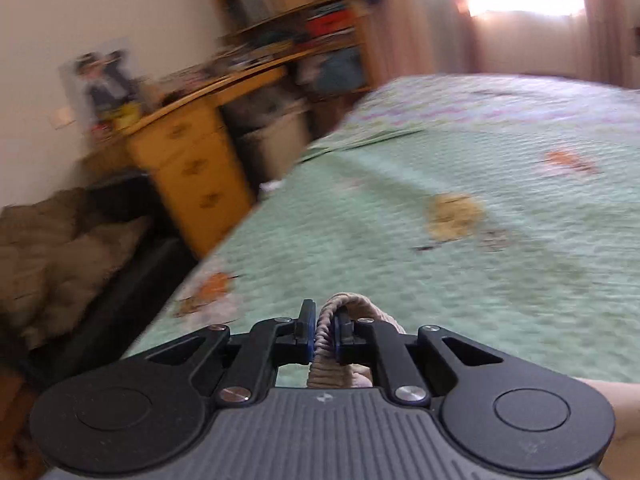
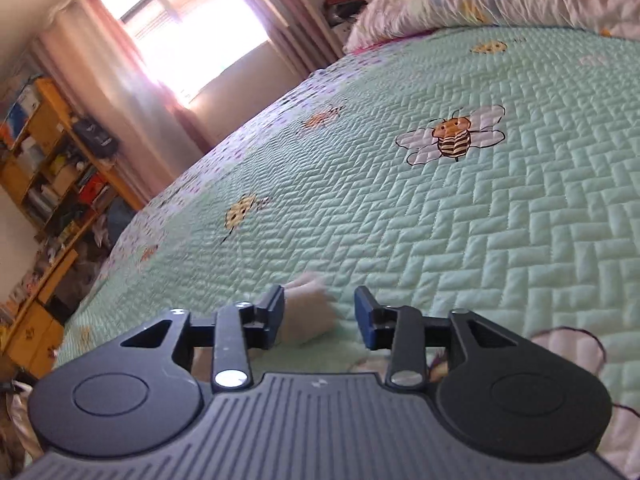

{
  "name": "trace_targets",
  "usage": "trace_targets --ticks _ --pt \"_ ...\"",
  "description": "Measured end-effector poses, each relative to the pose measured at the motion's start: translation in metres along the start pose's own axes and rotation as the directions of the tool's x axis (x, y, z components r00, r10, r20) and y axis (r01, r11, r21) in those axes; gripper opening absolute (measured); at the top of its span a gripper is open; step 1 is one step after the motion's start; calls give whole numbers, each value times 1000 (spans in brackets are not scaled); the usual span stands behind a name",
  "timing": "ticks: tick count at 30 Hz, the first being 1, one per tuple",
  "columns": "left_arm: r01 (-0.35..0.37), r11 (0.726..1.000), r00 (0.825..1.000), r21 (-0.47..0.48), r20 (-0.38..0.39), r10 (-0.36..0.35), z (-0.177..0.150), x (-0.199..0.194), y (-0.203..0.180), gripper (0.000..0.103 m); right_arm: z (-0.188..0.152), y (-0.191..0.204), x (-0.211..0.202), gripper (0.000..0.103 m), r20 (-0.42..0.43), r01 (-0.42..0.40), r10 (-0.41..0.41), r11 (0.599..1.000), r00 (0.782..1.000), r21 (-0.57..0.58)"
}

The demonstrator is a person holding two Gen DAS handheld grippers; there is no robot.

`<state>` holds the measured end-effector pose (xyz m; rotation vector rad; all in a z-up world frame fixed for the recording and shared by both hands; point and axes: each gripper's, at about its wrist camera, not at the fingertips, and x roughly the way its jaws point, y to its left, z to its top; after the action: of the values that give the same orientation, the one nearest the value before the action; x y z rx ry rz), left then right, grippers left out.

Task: Fold clothes

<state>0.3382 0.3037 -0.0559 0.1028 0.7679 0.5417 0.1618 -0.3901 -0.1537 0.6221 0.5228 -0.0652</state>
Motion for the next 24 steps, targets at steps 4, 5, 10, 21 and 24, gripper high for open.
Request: trace_targets --ticks 4,5,10,21,24 --pt "21 991 998 -134 -56 -29 -21 10 20 29 -7 6 1 53 -31 26 -29 992 999 -120" --pt "22 983 999 -183 -41 -30 -28 4 29 44 -10 9 3 53 -38 33 -40 985 998 -168" --pt "98 931 995 -353 10 -101 -60 -30 64 61 -26 41 8 53 -11 29 -39 888 999 -460" --pt "433 884 901 -177 98 -422 -142 -136 6 78 -75 88 27 53 101 156 -148 434 984 -888" --pt "537 831 843 -142 85 -531 -171 -158 -33 81 -84 85 27 53 118 177 -174 375 978 -910"
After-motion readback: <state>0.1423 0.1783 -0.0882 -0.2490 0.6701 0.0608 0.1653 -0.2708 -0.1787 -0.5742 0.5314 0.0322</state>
